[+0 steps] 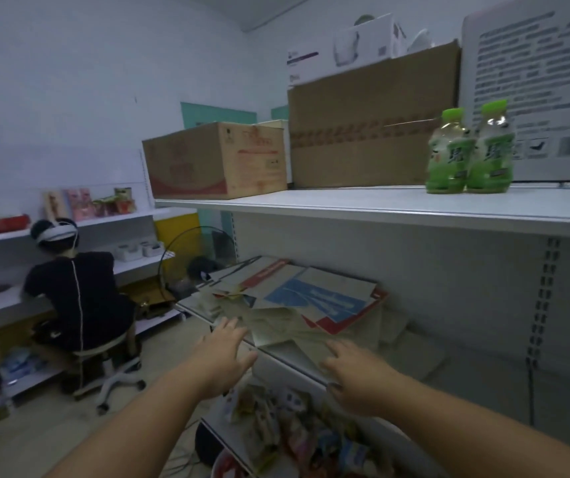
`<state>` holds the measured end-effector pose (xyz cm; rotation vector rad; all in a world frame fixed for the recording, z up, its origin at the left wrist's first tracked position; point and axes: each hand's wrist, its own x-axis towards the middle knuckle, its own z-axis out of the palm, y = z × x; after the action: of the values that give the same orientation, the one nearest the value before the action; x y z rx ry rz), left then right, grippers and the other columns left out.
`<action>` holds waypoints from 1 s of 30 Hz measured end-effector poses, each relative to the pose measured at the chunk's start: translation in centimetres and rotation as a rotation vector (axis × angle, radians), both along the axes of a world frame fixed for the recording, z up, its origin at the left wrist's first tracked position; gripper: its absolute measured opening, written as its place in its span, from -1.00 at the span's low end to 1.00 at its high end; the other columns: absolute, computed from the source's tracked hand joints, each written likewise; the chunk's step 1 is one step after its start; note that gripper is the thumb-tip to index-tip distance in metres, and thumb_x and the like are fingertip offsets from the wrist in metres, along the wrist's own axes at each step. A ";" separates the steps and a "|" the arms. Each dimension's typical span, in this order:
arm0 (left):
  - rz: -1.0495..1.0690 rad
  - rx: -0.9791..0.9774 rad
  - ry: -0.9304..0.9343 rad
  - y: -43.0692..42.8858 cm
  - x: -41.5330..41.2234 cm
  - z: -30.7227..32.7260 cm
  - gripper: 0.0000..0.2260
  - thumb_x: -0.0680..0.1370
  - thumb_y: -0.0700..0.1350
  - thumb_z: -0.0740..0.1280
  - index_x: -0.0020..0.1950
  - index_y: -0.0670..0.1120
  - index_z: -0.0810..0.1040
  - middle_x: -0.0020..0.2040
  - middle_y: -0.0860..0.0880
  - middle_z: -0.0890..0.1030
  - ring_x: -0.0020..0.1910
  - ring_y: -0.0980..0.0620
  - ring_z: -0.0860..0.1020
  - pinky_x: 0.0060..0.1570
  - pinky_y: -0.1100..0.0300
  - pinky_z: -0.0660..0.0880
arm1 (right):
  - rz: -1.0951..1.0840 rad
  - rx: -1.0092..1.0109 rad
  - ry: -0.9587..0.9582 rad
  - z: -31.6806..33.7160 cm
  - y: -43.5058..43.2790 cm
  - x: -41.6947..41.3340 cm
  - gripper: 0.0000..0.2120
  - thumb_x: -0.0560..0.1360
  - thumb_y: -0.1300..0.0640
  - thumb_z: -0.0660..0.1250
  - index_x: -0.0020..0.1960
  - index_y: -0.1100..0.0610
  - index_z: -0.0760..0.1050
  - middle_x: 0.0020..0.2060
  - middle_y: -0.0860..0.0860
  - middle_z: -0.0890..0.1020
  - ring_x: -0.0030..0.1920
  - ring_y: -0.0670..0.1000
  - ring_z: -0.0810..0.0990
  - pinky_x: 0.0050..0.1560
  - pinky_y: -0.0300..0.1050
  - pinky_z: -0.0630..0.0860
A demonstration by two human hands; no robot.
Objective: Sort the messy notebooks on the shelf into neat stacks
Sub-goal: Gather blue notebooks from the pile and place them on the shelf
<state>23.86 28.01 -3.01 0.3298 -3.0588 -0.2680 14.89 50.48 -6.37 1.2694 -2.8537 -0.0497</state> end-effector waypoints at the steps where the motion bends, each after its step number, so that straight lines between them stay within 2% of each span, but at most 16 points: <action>1: -0.014 0.026 0.018 -0.7 -0.7 0.6 -0.46 0.60 0.18 0.10 0.53 0.02 0.12 0.57 0.01 0.00 0.55 0.04 -0.10 0.51 0.00 0.00 | 0.001 -0.028 0.002 0.2 -1.2 -1.0 -0.56 0.55 -0.01 0.16 0.38 0.13 0.32 0.46 0.12 0.19 0.44 0.15 0.17 0.40 0.03 0.25; 4: -0.050 0.044 0.058 -2.9 -2.8 1.9 -0.47 0.60 0.16 0.12 0.53 0.04 0.11 0.57 0.05 -0.01 0.54 0.08 -0.11 0.51 0.02 -0.01 | 0.022 -0.123 0.047 0.3 -5.1 -4.6 -0.64 0.53 0.04 0.17 0.28 0.15 0.42 0.35 0.12 0.35 0.31 0.15 0.34 0.29 -0.04 0.36; 8: -0.046 0.014 0.031 -7.7 -6.0 1.7 -0.45 0.59 0.19 0.12 0.54 0.07 0.08 0.56 0.08 0.04 0.54 0.11 -0.03 0.51 0.10 0.03 | 0.021 -0.233 0.098 0.9 -11.1 -10.9 -0.72 0.49 0.09 0.19 0.14 0.17 0.49 0.18 0.16 0.48 0.15 0.18 0.50 0.00 -0.07 0.43; 11: -0.002 0.066 -0.112 -12.0 -8.3 2.3 -0.44 0.57 0.21 0.13 0.53 0.09 0.09 0.53 0.09 0.17 0.49 0.10 0.17 0.43 0.18 0.18 | 0.045 -0.271 0.091 1.6 -15.1 -15.7 -0.67 0.51 0.08 0.15 0.20 0.19 0.47 0.24 0.12 0.45 0.26 0.12 0.42 0.15 -0.08 0.40; 13: 0.037 0.099 -0.169 -15.0 -9.8 2.8 -0.48 0.58 0.21 0.13 0.51 0.11 0.16 0.48 0.10 0.28 0.42 0.10 0.30 0.36 0.21 0.28 | 0.014 -0.282 0.144 1.7 -17.4 -18.6 -0.61 0.51 0.00 0.10 0.20 0.18 0.47 0.27 0.12 0.44 0.30 0.10 0.39 0.21 -0.06 0.41; 15: 0.074 0.159 -0.150 -17.6 -11.1 3.3 -0.54 0.58 0.19 0.14 0.47 0.11 0.25 0.37 0.11 0.42 0.31 0.13 0.42 0.29 0.22 0.37 | -0.132 -0.230 0.135 1.3 -18.9 -21.2 -0.58 0.54 -0.09 0.09 0.25 0.15 0.40 0.31 0.13 0.39 0.35 0.13 0.34 0.28 0.00 0.36; 18: 0.098 0.188 -0.158 -20.3 -13.4 3.1 -0.59 0.58 0.14 0.18 0.41 0.11 0.33 0.23 0.13 0.52 0.16 0.18 0.50 0.20 0.23 0.45 | -0.403 -0.064 -0.032 -0.2 -19.1 -23.6 -0.29 0.48 -0.32 0.07 0.49 0.05 0.07 0.47 0.14 0.13 0.46 0.25 0.09 0.38 0.25 0.11; 21: 0.058 0.157 -0.169 -21.5 -17.4 2.4 -0.61 0.59 0.12 0.17 0.41 0.09 0.34 0.22 0.09 0.51 0.14 0.14 0.50 0.13 0.26 0.46 | -0.484 -0.115 -0.076 -1.1 -18.6 -24.8 -0.16 0.41 -0.46 0.01 0.52 -0.03 -0.09 0.49 0.11 0.09 0.45 0.26 0.09 0.35 0.32 0.10; 24: 0.009 0.112 -0.096 -22.3 -21.9 1.0 -0.59 0.59 0.09 0.17 0.43 0.03 0.32 0.31 0.02 0.46 0.22 0.06 0.47 0.13 0.26 0.42 | -0.460 -0.153 0.015 -1.4 -18.9 -24.1 -0.27 0.47 -0.39 0.02 0.50 -0.01 0.03 0.45 0.05 0.21 0.42 0.18 0.18 0.37 0.23 0.15; 27: -0.063 0.116 -0.068 -23.8 -26.3 -0.7 -0.53 0.59 0.08 0.19 0.48 -0.01 0.25 0.47 0.01 0.29 0.35 0.04 0.40 0.27 0.25 0.37 | -0.425 -0.153 0.045 -1.6 -19.0 -23.1 -0.37 0.53 -0.31 0.02 0.46 0.03 0.16 0.42 0.02 0.27 0.40 0.10 0.23 0.39 0.14 0.18; 28: -0.068 0.116 -0.074 -24.4 -27.8 -1.0 -0.50 0.59 0.10 0.18 0.49 -0.02 0.22 0.50 0.00 0.25 0.37 0.03 0.37 0.30 0.23 0.35 | -0.424 -0.168 0.033 -1.4 -19.0 -22.9 -0.32 0.51 -0.37 -0.06 0.44 0.06 0.22 0.40 0.03 0.31 0.39 0.08 0.27 0.38 0.09 0.19; 29: -0.072 0.097 -0.082 -24.9 -29.3 -1.2 -0.49 0.60 0.13 0.16 0.50 -0.04 0.20 0.50 -0.01 0.24 0.39 0.00 0.35 0.32 0.20 0.33 | -0.421 -0.238 0.021 -1.2 -19.0 -22.7 -0.14 0.41 -0.50 -0.22 0.39 0.08 0.31 0.35 0.06 0.39 0.34 0.06 0.34 0.35 0.03 0.24; 30: -0.076 0.070 -0.089 -25.4 -30.6 -1.1 -0.48 0.59 0.16 0.15 0.48 -0.05 0.22 0.48 -0.04 0.28 0.39 -0.02 0.35 0.31 0.17 0.34 | -0.422 -0.361 0.012 -1.0 -19.0 -22.5 0.11 0.23 -0.60 -0.40 0.30 0.12 0.41 0.25 0.08 0.49 0.25 0.04 0.44 0.26 -0.05 0.33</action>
<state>-6.71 2.61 -4.16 0.2353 -3.1597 -0.3753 -7.66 31.51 -7.34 0.5939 -2.8837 0.4279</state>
